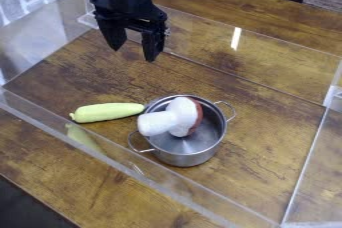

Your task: Put the mushroom in the silver pot

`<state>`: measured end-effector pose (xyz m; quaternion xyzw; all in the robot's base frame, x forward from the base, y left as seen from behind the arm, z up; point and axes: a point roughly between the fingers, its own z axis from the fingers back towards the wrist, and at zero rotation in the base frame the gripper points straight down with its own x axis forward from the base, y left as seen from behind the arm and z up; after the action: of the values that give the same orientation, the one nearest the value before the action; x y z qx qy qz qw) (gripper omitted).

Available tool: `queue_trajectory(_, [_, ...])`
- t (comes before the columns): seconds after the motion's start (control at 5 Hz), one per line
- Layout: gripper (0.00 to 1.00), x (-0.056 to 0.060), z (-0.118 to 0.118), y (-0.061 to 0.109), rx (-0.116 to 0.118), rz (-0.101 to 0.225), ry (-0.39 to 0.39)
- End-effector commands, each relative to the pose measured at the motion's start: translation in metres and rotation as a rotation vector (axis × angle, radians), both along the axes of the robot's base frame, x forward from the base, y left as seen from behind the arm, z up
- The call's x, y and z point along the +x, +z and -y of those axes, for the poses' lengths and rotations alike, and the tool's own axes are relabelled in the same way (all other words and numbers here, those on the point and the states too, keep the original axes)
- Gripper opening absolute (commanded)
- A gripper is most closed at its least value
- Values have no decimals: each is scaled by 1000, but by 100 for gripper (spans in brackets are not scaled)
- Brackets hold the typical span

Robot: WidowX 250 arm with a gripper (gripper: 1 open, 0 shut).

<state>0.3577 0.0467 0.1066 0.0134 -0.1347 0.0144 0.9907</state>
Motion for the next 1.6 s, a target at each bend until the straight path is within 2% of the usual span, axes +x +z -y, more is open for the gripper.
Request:
queue_trajectory(0.0, [100,3,4,14,12,37,-35])
queue_trajectory(0.4, [100,12,-21,15,20,19,9])
queue_trajectory(0.6, [100,11,-31,21,18,14,-84])
queue_trajectory(0.8, [100,5,-32,22,6,-1,-162])
queue_trajectory(1.2, [100,0,-26,13,-20,-34,-34])
queue_trajectory(1.4, [100,-1,-24,10,-27,-48,-6])
